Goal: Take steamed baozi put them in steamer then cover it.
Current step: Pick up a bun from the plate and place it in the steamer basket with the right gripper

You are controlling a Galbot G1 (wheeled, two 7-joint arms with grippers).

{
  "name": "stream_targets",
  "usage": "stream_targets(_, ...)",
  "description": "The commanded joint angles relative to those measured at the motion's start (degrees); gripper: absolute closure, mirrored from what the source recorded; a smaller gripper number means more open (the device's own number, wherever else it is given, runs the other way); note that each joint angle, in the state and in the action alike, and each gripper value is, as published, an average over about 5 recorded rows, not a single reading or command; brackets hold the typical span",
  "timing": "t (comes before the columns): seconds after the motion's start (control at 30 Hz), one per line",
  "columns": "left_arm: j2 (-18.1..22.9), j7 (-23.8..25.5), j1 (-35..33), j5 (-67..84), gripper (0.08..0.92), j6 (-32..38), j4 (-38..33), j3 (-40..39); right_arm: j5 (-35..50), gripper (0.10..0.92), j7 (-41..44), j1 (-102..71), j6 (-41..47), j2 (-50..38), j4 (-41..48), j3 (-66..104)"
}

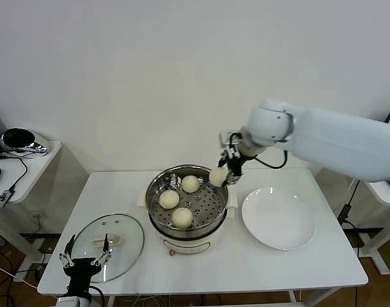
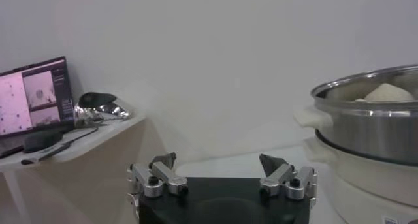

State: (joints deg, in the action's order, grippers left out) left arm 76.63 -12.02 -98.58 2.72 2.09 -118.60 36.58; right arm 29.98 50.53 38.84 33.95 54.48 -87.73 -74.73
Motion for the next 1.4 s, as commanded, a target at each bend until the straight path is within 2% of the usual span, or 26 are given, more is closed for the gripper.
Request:
stream_targets(0.03, 0.02, -0.01, 0.02, -0.02, 0.177, 0.01, -0.33, 0.0, 6.99, 0.431, -4.75, -4.8, 6.51, 7.94, 4.35, -2.25)
stream_targets(0.47, 0.37, 0.01, -0.4, -0.21, 0.177, 0.03, -0.9, -0.21, 4.25, 0.431, -7.06, -12.95, 7.52, 9.8, 11.12, 1.57)
stream_targets(1.23, 0.41, 0.02, -0.16, -0.15, 0.177, 0.18, -0.5, -0.24, 0.35, 0.426, -8.05, -14.69, 7.69, 10.24, 12.72, 2.97)
stream_targets(1.3, 0.41, 0.02, -0.12, -0.16, 0.177, 0.16, -0.45, -0.26, 0.4, 0.406, -7.89, -14.46, 7.7, 9.63, 11.94, 3.12)
stream_targets(1.4, 0.38, 0.04, -0.07, -0.15, 0.177, 0.12, -0.4, -0.24, 0.55, 0.332, -7.7, -13.94, 7.71, 8.33, 10.3, 3.32)
